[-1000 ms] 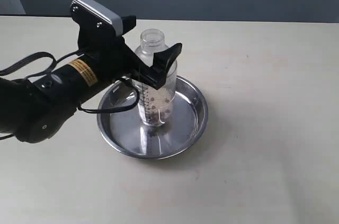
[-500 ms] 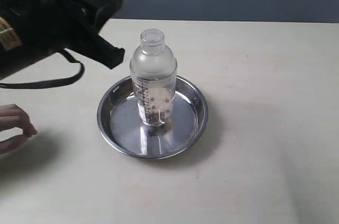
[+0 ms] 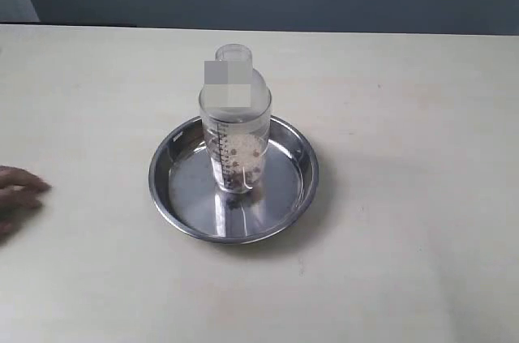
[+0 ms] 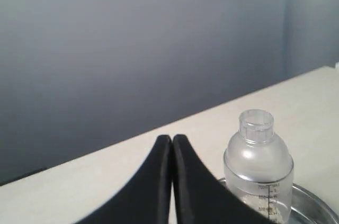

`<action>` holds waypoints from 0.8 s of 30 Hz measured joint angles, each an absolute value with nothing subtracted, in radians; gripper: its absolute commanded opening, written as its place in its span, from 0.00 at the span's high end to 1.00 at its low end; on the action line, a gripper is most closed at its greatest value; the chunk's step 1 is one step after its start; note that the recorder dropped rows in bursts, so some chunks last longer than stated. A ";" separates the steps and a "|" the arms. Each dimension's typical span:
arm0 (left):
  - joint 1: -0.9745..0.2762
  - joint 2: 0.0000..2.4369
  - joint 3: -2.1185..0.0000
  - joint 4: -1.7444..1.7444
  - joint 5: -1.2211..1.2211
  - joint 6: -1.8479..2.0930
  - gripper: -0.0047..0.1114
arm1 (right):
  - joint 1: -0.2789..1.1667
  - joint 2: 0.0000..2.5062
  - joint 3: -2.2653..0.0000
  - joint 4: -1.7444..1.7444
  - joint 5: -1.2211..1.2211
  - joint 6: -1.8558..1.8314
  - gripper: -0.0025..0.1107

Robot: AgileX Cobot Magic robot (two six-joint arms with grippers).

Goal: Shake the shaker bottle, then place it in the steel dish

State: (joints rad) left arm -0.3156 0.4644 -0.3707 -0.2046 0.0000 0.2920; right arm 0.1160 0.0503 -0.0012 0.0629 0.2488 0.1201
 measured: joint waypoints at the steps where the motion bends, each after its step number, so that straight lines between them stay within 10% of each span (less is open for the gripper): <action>1: -0.304 0.420 -0.351 -0.196 0.005 0.294 0.95 | 0.116 0.050 -0.001 0.063 0.249 0.120 0.99; 24: -0.203 0.063 -0.151 -0.194 0.249 0.293 0.95 | 0.116 0.050 -0.001 0.063 0.249 0.120 0.99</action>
